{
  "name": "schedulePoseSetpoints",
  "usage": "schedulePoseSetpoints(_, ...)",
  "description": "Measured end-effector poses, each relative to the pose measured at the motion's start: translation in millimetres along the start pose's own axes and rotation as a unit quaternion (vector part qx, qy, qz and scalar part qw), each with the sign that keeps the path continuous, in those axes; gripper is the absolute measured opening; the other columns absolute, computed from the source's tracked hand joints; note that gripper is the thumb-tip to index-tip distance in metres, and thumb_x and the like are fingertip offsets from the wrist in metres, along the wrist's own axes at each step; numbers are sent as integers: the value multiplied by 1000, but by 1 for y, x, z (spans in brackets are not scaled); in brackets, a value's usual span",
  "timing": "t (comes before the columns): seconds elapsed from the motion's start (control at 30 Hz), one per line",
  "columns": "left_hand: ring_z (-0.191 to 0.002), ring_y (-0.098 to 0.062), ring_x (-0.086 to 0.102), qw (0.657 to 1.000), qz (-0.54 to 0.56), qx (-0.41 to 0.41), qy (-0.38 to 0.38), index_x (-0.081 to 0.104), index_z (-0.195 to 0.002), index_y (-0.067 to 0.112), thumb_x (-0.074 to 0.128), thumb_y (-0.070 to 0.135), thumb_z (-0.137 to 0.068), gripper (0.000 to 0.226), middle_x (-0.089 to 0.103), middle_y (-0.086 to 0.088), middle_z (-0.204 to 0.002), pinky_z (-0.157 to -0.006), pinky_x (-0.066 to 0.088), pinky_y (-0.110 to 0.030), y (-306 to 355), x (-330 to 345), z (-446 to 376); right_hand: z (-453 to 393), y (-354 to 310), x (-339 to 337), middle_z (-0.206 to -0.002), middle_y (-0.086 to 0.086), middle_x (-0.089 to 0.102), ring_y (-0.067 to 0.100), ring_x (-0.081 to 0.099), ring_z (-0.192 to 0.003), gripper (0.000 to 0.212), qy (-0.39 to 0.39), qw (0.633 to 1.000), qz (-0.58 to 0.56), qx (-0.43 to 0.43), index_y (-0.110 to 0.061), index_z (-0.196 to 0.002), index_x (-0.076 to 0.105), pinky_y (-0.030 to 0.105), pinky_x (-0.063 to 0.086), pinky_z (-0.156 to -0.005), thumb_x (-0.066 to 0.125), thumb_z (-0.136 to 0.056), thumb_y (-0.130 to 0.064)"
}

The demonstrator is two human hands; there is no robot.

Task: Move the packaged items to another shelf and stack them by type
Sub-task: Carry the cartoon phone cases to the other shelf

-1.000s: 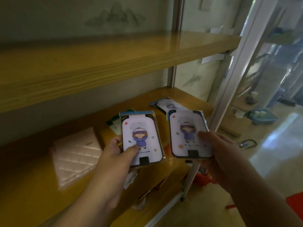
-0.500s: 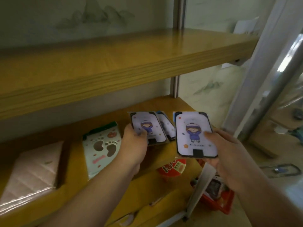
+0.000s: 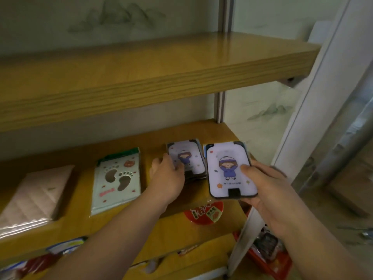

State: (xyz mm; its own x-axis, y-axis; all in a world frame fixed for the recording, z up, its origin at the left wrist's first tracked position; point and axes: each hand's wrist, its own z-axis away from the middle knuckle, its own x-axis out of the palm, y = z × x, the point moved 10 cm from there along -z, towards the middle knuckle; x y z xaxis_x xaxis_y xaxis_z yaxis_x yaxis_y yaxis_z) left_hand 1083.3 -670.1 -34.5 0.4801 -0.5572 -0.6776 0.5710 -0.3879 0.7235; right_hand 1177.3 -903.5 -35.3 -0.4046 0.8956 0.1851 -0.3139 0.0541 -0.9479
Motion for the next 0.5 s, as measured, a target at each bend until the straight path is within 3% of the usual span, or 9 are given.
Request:
schedulePoseSetpoints(0.17, -129, -24, 40, 997, -22, 54, 42, 43, -142, 22, 46, 37, -103, 42, 41, -2, -139, -91, 29, -29, 0, -24, 22, -23, -6, 21, -97, 0, 80, 18, 77, -88, 20, -38, 998, 39, -10, -25, -116, 67, 42, 62, -77, 63, -96, -22)
schedulePoseSetpoints(0.27, -135, -21, 38, 996, -3, 75, 46, 36, -151, 23, 50, 34, -102, 52, 36, 3, -141, -103, 36, -32, -3, -34, 39, -42, -16, 43, -93, -8, 80, 10, 76, -83, 13, -61, 991, 108, -47, -33, -108, 67, 28, 59, -63, 62, -98, -27)
schedulePoseSetpoints(0.33, -143, -21, 29, 996, -10, 74, 47, 30, -155, 24, 50, 35, -102, 58, 29, 3, -153, -114, 30, -33, -8, -40, 47, -55, -21, 60, -90, -9, 80, 9, 76, -81, 12, -77, 985, 138, -61, -30, -107, 69, 24, 58, -59, 62, -98, -27)
schedulePoseSetpoints(0.4, -146, -20, 20, 996, -29, 73, 50, 27, -155, 26, 49, 37, -102, 59, 26, 4, -157, -110, 20, -27, -10, -46, 53, -67, -25, 77, -89, -9, 80, 9, 76, -79, 12, -87, 978, 175, -76, -27, -105, 71, 27, 58, -60, 63, -96, -26)
schedulePoseSetpoints(0.5, -145, -19, 20, 994, -32, 82, 65, 29, -155, 26, 50, 35, -102, 58, 27, 3, -157, -104, 19, -24, -12, -56, 58, -76, -30, 95, -82, -5, 79, 9, 75, -74, 7, -84, 957, 251, -121, -22, -95, 72, 29, 59, -62, 66, -92, -25)
